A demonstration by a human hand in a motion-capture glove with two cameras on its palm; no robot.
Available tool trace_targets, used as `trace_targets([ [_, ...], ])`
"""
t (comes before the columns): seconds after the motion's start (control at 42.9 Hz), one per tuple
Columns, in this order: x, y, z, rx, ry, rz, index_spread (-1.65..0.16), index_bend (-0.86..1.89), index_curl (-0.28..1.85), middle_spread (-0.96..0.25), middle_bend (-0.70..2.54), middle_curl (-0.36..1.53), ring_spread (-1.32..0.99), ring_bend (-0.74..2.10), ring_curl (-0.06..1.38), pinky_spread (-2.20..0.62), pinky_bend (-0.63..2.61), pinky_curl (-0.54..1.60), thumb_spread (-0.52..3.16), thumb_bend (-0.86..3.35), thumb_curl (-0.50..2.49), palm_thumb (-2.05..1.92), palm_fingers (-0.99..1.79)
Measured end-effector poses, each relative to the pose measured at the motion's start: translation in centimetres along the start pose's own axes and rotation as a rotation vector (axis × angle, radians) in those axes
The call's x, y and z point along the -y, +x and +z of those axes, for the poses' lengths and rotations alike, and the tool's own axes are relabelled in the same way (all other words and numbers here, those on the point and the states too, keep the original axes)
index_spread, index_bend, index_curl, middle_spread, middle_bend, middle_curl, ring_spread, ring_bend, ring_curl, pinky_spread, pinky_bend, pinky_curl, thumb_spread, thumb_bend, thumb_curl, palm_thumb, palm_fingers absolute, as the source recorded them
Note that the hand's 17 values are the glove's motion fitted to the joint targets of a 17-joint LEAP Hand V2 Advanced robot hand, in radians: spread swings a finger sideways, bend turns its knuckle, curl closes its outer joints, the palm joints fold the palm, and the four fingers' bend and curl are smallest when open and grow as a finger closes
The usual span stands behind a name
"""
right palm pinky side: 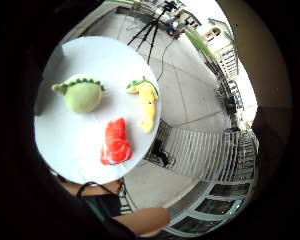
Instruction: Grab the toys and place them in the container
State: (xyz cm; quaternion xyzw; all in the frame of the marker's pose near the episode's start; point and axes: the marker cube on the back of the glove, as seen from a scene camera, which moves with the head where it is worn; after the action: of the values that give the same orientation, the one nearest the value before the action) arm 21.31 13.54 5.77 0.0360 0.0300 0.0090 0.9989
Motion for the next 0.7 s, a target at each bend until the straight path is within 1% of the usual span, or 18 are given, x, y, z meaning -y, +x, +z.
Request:
trace_targets([
  [0.047, -1.6, 0.7, 1.0, 0.005, -0.088, 0.114, -0.26, 0.18, 0.29, -0.12, 0.31, 0.29, -0.29, 0.25, 0.19, -0.03, 0.44, 0.27, 0.94, -0.10, 0.11, -0.14, 0.03],
  [0.07, -1.9, 1.3, 1.8, 0.006, -0.091, 0.114, -0.26, 0.19, 0.29, -0.12, 0.31, 0.30, -0.29, 0.24, 0.19, -0.03, 0.43, 0.27, 0.93, -0.10, 0.11, -0.14, 0.03],
  [0.14, -1.6, 3.6, 5.0, 0.013, 0.025, -0.041, -0.26, 0.18, 0.30, -0.12, 0.31, 0.30, -0.30, 0.25, 0.20, -0.02, 0.44, 0.28, 0.92, -0.11, 0.12, -0.15, 0.04],
  [0.187, -2.1, 4.6, 6.9, 0.022, 0.047, -0.084, -0.26, 0.17, 0.30, -0.12, 0.31, 0.31, -0.30, 0.25, 0.21, -0.02, 0.45, 0.29, 0.91, -0.11, 0.12, -0.15, 0.05],
  [0.233, -2.7, 5.3, 8.7, 0.032, 0.029, -0.084, -0.27, 0.18, 0.31, -0.11, 0.31, 0.31, -0.31, 0.25, 0.21, -0.02, 0.46, 0.29, 0.90, -0.11, 0.12, -0.15, 0.05],
  [0.303, -3.8, 6.0, 11.7, 0.041, -0.009, -0.033, -0.27, 0.17, 0.31, -0.11, 0.31, 0.32, -0.31, 0.25, 0.22, -0.01, 0.47, 0.30, 0.89, -0.11, 0.13, -0.15, 0.06],
  [0.397, -4.8, 7.0, 14.9, 0.055, -0.032, -0.106, -0.28, 0.18, 0.32, -0.12, 0.31, 0.33, -0.32, 0.25, 0.22, -0.01, 0.49, 0.31, 0.89, -0.11, 0.13, -0.15, 0.09],
  [0.443, -5.0, 7.0, 16.1, 0.062, -0.030, -0.067, -0.28, 0.17, 0.32, -0.12, 0.30, 0.33, -0.33, 0.26, 0.23, 0.00, 0.49, 0.31, 0.88, -0.11, 0.13, -0.15, 0.10],
  [0.49, -5.1, 7.0, 17.2, 0.066, -0.032, -0.025, -0.28, 0.18, 0.33, -0.13, 0.31, 0.34, -0.33, 0.27, 0.23, 0.00, 0.50, 0.31, 0.88, -0.10, 0.14, -0.14, 0.12],
  [0.56, -5.4, 7.3, 18.4, 0.071, -0.063, -0.082, -0.28, 0.18, 0.33, -0.13, 0.32, 0.34, -0.34, 0.28, 0.24, 0.00, 0.50, 0.32, 0.90, -0.09, 0.14, -0.11, 0.15],
  [0.653, -5.1, 7.2, 19.6, 0.068, -0.061, -0.031, -0.28, 0.18, 0.34, -0.14, 0.32, 0.35, -0.35, 0.29, 0.25, 0.01, 0.52, 0.33, 0.93, -0.06, 0.16, -0.08, 0.19],
  [0.7, -5.5, 7.3, 20.0, 0.066, -0.119, -0.073, -0.29, 0.18, 0.34, -0.15, 0.32, 0.36, -0.35, 0.30, 0.25, 0.01, 0.54, 0.33, 0.96, -0.04, 0.16, -0.04, 0.22],
])
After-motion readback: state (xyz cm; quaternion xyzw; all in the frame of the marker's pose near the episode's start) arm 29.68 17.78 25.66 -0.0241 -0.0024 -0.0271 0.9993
